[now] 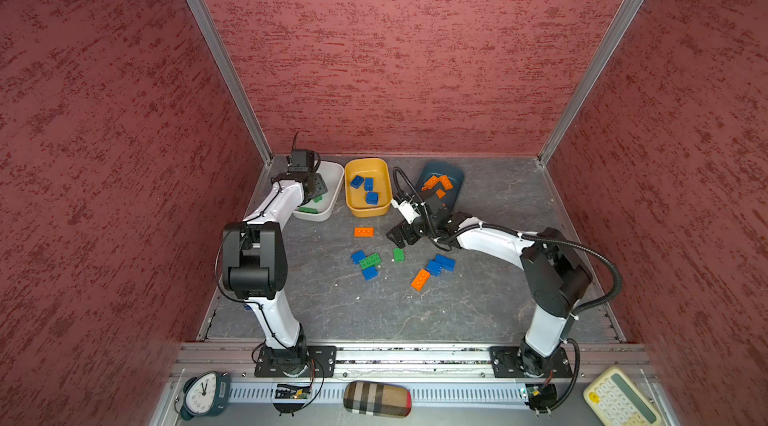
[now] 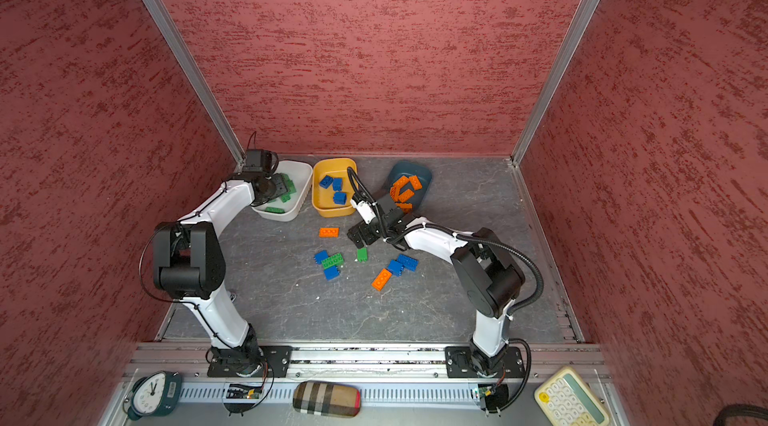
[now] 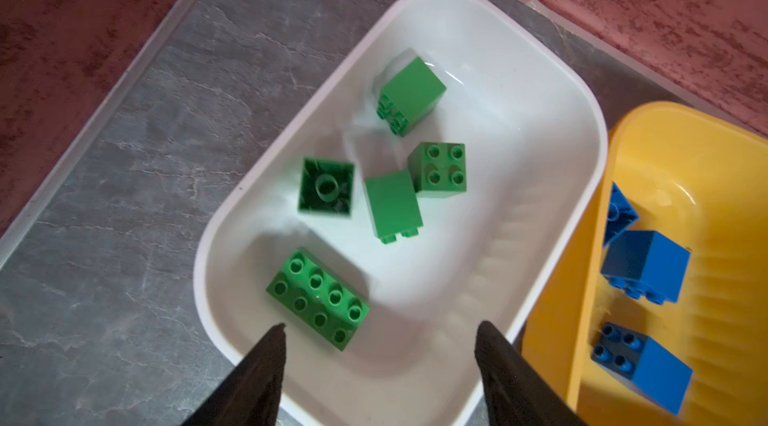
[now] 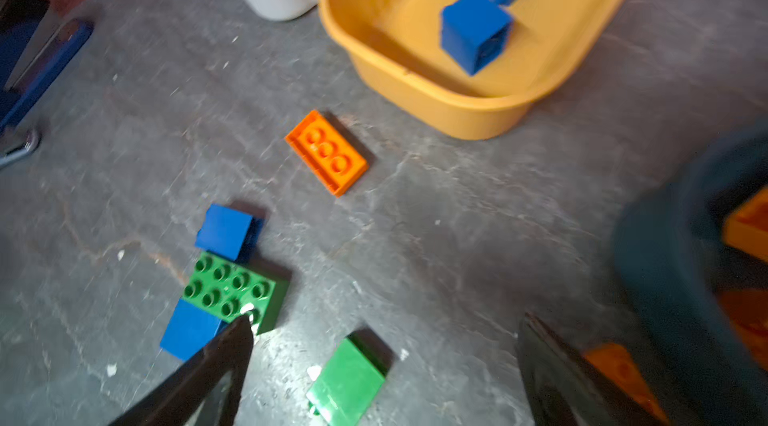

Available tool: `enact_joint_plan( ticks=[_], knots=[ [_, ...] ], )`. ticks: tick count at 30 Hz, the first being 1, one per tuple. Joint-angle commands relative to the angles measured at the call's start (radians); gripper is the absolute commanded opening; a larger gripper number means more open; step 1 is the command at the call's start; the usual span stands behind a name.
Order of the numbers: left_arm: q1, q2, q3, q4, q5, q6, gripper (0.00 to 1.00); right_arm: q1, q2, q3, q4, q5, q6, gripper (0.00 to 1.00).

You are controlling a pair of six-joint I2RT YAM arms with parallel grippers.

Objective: Sort the legos into containers by color
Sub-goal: 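Carry the green brick into the white tub and release with left gripper, then lower right gripper onto a blue brick beside the long green brick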

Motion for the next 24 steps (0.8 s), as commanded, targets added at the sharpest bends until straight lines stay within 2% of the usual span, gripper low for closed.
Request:
enact_joint_plan(
  ticks=[1,4,8,12,17,24],
  knots=[
    [-0.008,-0.054,-0.015,0.003,0.086,0.007,0.8,0.032,0.037,0.051,-0.042,-0.089,-0.161,0.99],
    [-0.028,-0.12,-0.073,0.043,0.121,0.026,0.89,0.039,0.045,0.06,-0.048,-0.099,-0.179,0.99],
    [-0.052,-0.197,-0.134,0.046,0.112,0.021,1.0,0.05,0.025,0.012,-0.004,-0.175,-0.238,0.96],
    [-0.047,-0.251,-0.17,0.029,0.114,-0.009,1.0,0.096,0.027,0.001,-0.031,-0.195,-0.359,0.95],
    [-0.046,-0.303,-0.226,0.043,0.106,-0.044,1.0,0.149,0.072,0.05,-0.137,-0.279,-0.518,0.92],
    [-0.04,-0.319,-0.231,0.024,0.088,-0.056,1.0,0.214,0.18,0.165,-0.268,-0.304,-0.645,0.83]
  ],
)
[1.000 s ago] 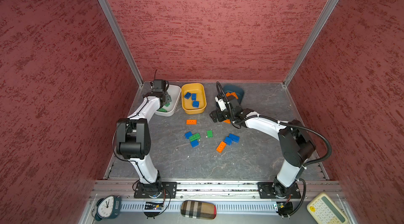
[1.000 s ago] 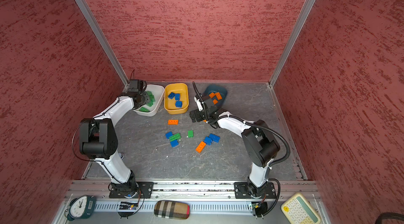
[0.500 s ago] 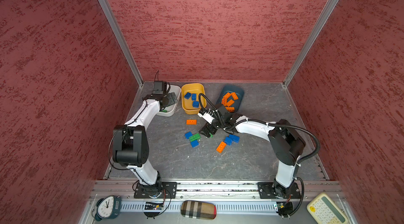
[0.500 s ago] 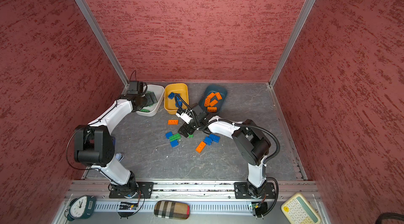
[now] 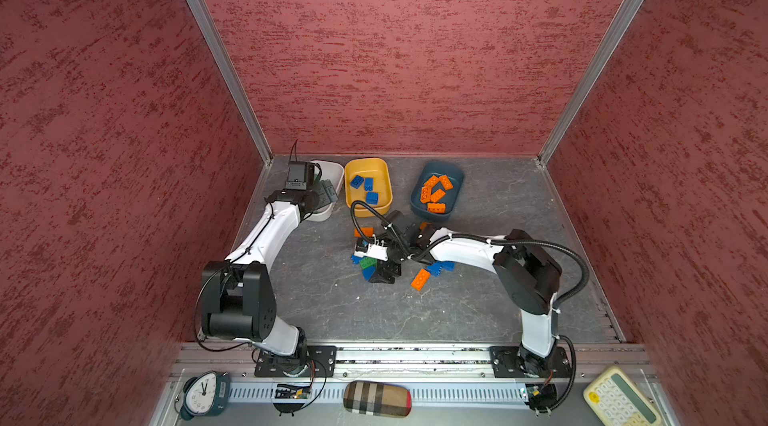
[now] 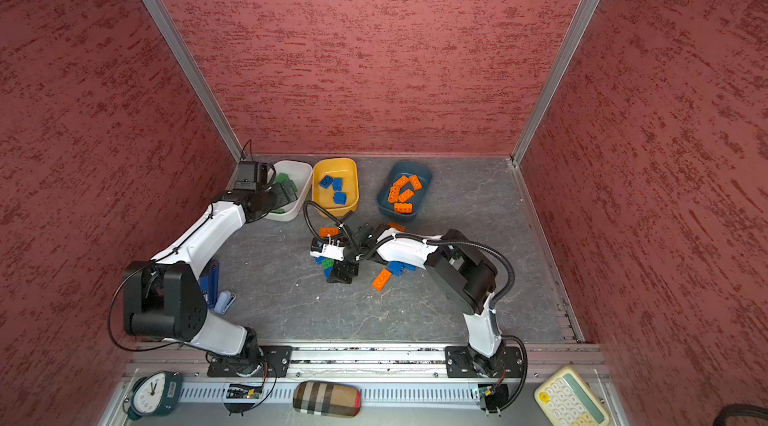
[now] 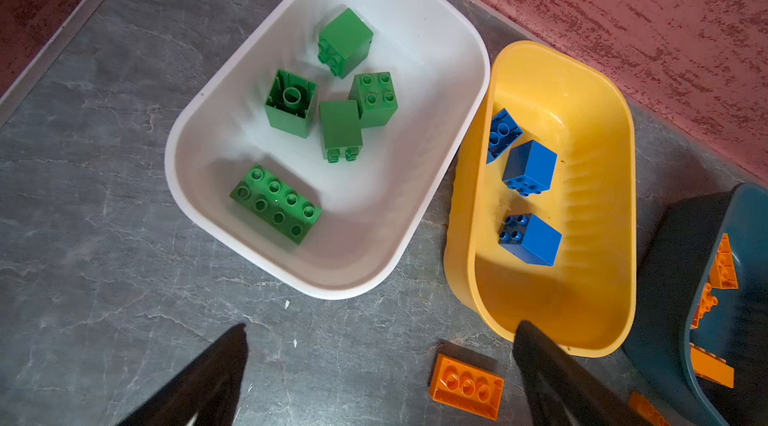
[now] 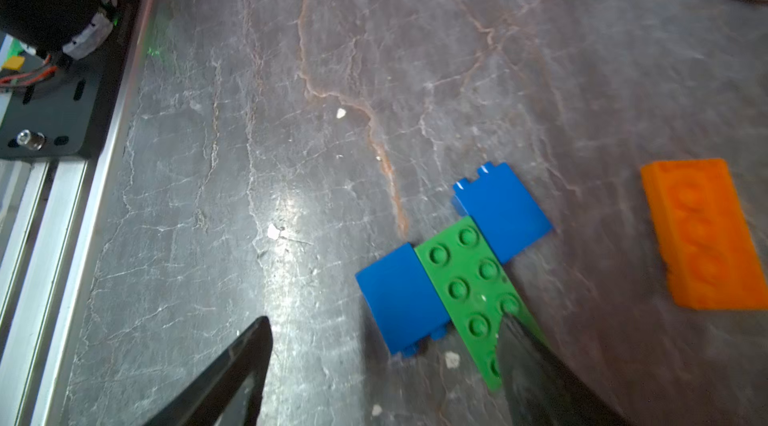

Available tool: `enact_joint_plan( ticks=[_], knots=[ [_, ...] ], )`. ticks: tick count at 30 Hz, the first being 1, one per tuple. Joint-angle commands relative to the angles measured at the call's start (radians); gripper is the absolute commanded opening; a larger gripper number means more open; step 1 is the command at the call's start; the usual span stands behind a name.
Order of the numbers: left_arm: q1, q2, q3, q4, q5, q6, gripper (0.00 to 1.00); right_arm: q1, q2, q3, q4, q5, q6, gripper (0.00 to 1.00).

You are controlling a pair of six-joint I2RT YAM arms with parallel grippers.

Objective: Sort the legos into containers by color
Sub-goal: 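Lower right gripper onto a blue brick beside the long green brick, then grasp the blue brick with right gripper and lift it toward yellow tub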

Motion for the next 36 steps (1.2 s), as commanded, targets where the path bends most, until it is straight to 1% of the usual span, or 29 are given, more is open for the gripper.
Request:
enact_joint_plan(
  ticks=[1,5,9,13,17,21,23,27,30,32,36],
  knots=[
    [0.007,-0.03,0.004,-0.004,-0.018,-0.012,1.0,0.027,0.037,0.04,-0.084,-0.043,-0.139,0.83],
    [0.011,-0.033,0.002,-0.006,-0.023,-0.008,1.0,0.038,0.054,0.048,-0.085,-0.056,-0.184,0.77],
    [0.012,-0.03,0.003,-0.005,-0.018,-0.01,1.0,0.039,0.071,0.059,-0.093,-0.044,-0.197,0.69],
    [0.012,-0.03,-0.001,-0.003,-0.018,-0.012,1.0,0.04,0.085,0.066,-0.09,-0.021,-0.193,0.66],
    [0.012,-0.028,-0.001,-0.001,-0.017,-0.013,1.0,0.04,0.098,0.067,-0.057,0.039,-0.191,0.66],
    [0.012,-0.024,0.0,-0.002,-0.021,-0.008,1.0,0.04,0.108,0.087,-0.054,0.025,-0.188,0.67],
    [0.013,-0.022,0.004,-0.006,-0.026,-0.007,1.0,0.04,0.12,0.101,-0.069,0.03,-0.194,0.67],
    [0.013,-0.019,0.003,-0.004,-0.027,-0.005,1.0,0.04,0.154,0.136,-0.116,0.09,-0.227,0.67],
    [0.013,-0.015,0.004,-0.002,-0.024,-0.005,1.0,0.039,0.176,0.16,-0.148,0.107,-0.254,0.67],
    [0.013,-0.012,0.005,-0.002,-0.022,-0.005,1.0,0.04,0.191,0.179,-0.179,0.113,-0.272,0.64],
    [0.013,-0.007,0.005,-0.002,-0.015,-0.005,1.0,0.038,0.192,0.192,-0.211,0.114,-0.293,0.51]
  ],
)
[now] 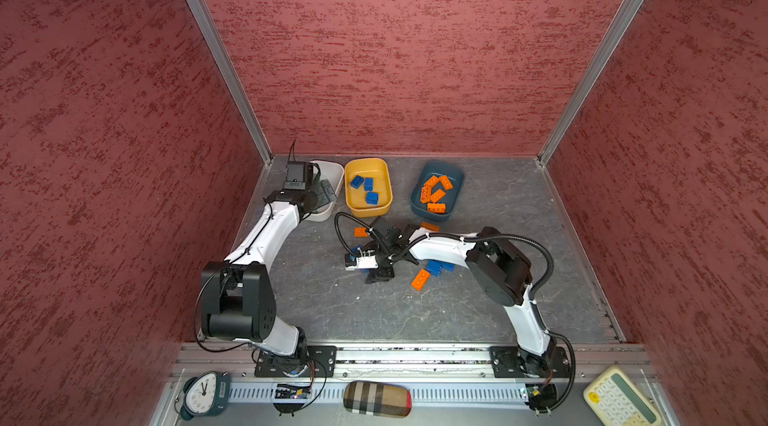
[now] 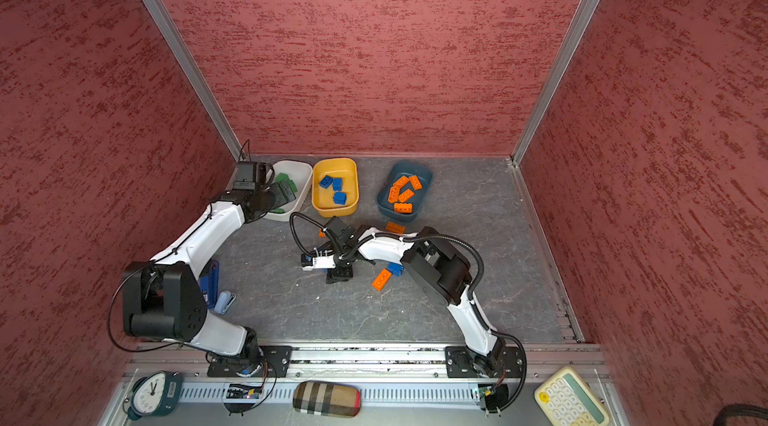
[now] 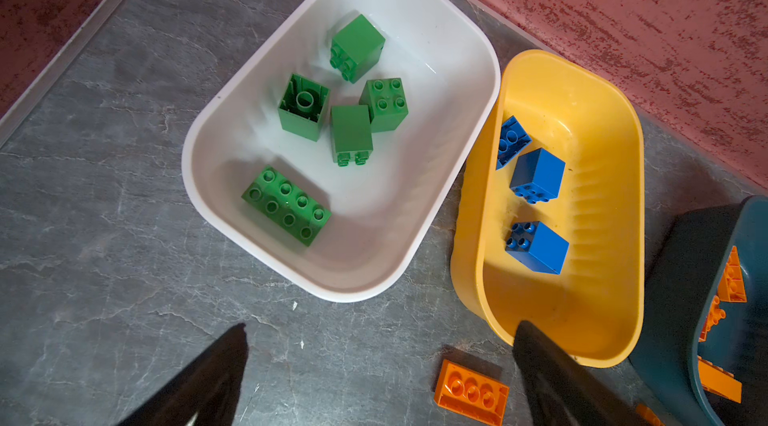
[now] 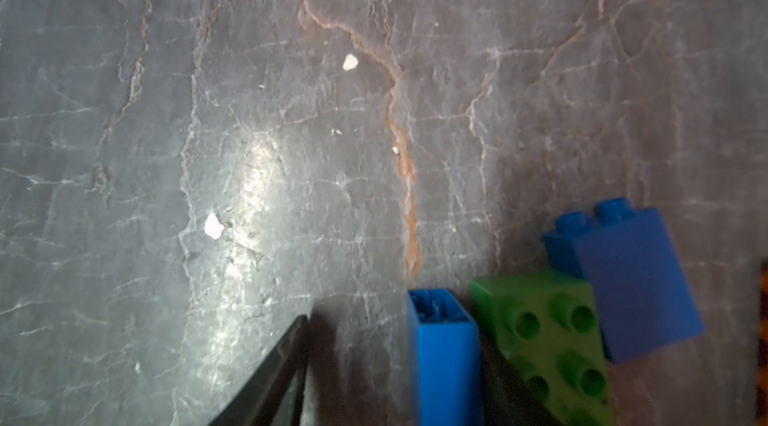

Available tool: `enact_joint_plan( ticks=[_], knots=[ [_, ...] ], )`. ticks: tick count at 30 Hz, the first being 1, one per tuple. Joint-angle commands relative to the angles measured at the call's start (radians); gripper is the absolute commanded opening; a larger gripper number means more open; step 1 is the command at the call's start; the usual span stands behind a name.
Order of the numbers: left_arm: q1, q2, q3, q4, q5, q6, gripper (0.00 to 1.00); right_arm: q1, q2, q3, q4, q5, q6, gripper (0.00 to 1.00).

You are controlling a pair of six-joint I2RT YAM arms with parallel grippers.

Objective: Sort the legos into containers by color
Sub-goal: 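Grasp the blue brick with right gripper and lift it toward yellow tub, then lower the blue brick into the yellow tub and open right gripper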

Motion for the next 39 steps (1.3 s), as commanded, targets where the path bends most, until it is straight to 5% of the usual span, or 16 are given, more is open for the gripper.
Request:
enact_joint_plan(
  ticks=[1,9,15,21,31,39],
  knots=[
    [0.006,-0.004,0.005,-0.002,-0.002,0.0,1.0,0.001,0.011,0.007,-0.059,0.02,-0.061,0.46],
    [0.005,-0.003,0.005,0.0,0.01,-0.003,1.0,-0.005,-0.063,-0.05,0.075,-0.002,0.025,0.12],
    [-0.01,-0.014,-0.002,0.006,0.001,0.001,1.0,-0.068,-0.239,-0.194,0.323,-0.081,0.192,0.06],
    [-0.056,-0.035,-0.018,0.015,-0.034,0.011,1.0,-0.198,-0.291,-0.272,0.66,-0.068,0.574,0.07],
    [-0.129,-0.132,-0.106,-0.054,-0.026,-0.117,1.0,-0.274,0.048,0.155,0.519,0.193,0.811,0.08],
    [-0.273,-0.28,-0.273,-0.15,-0.009,-0.332,0.99,-0.289,0.259,0.489,0.363,0.286,0.835,0.18]
  ],
)
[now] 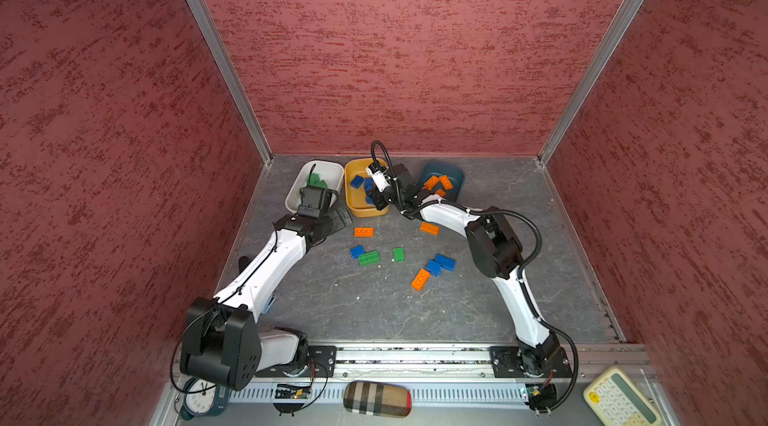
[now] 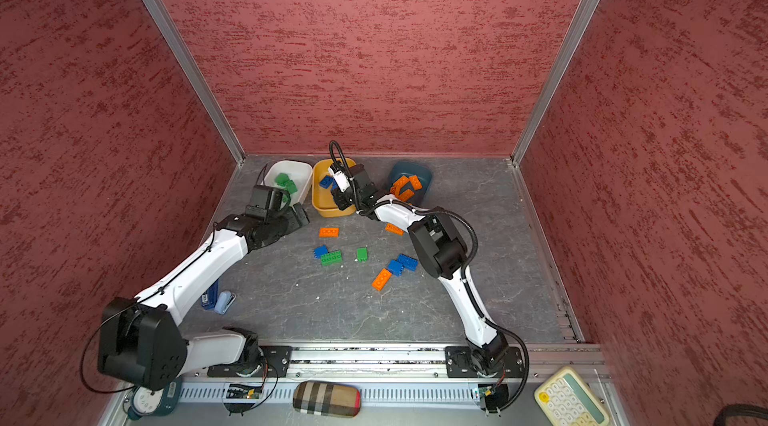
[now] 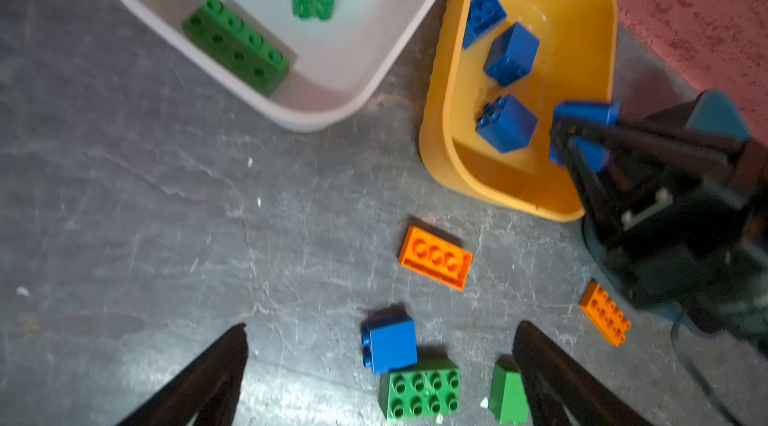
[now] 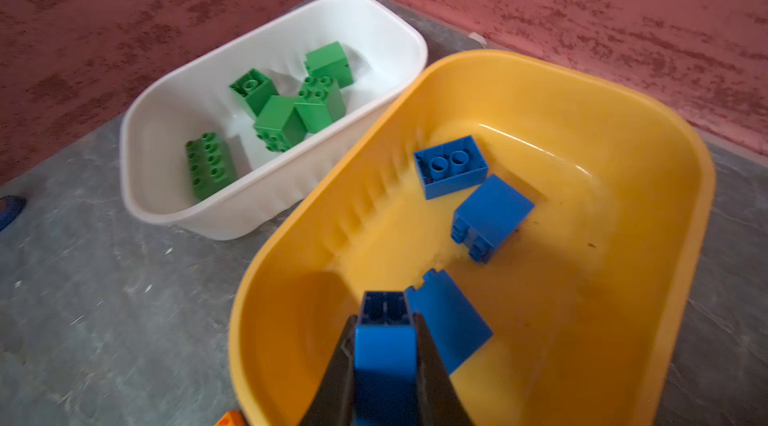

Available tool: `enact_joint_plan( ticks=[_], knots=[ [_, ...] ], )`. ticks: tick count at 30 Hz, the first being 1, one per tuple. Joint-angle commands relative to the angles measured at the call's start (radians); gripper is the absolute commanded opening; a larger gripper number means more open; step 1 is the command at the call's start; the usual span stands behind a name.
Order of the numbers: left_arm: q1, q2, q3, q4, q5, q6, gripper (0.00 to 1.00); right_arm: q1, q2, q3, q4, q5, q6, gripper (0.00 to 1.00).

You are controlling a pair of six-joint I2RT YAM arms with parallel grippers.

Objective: Sort the legos into containers by color
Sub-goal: 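Lower the blue brick into the yellow tub and open right gripper, then lower left gripper onto the long green brick while right gripper moves toward teal tub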

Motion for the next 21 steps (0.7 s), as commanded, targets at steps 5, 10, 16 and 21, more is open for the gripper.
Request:
enact_joint_plan(
  ticks=[5,10,16,21],
  knots=[
    [-0.19,-0.052,-0.069,-0.14,-0.021,-0.166,1.0,-0.006,0.101,0.242,-0.164,0.136,0.029,0.31],
    [-0.292,0.009,-0.06,-0.167,-0.019,-0.138,1.0,-0.007,0.075,0.249,-0.157,0.192,0.019,0.52],
    [-0.358,0.132,0.004,-0.156,-0.009,-0.038,1.0,-0.007,-0.073,0.125,-0.145,0.207,0.011,0.64],
    [-0.391,0.246,0.046,-0.169,-0.079,-0.036,1.0,-0.007,-0.317,-0.202,0.025,0.218,0.069,0.72]
  ],
)
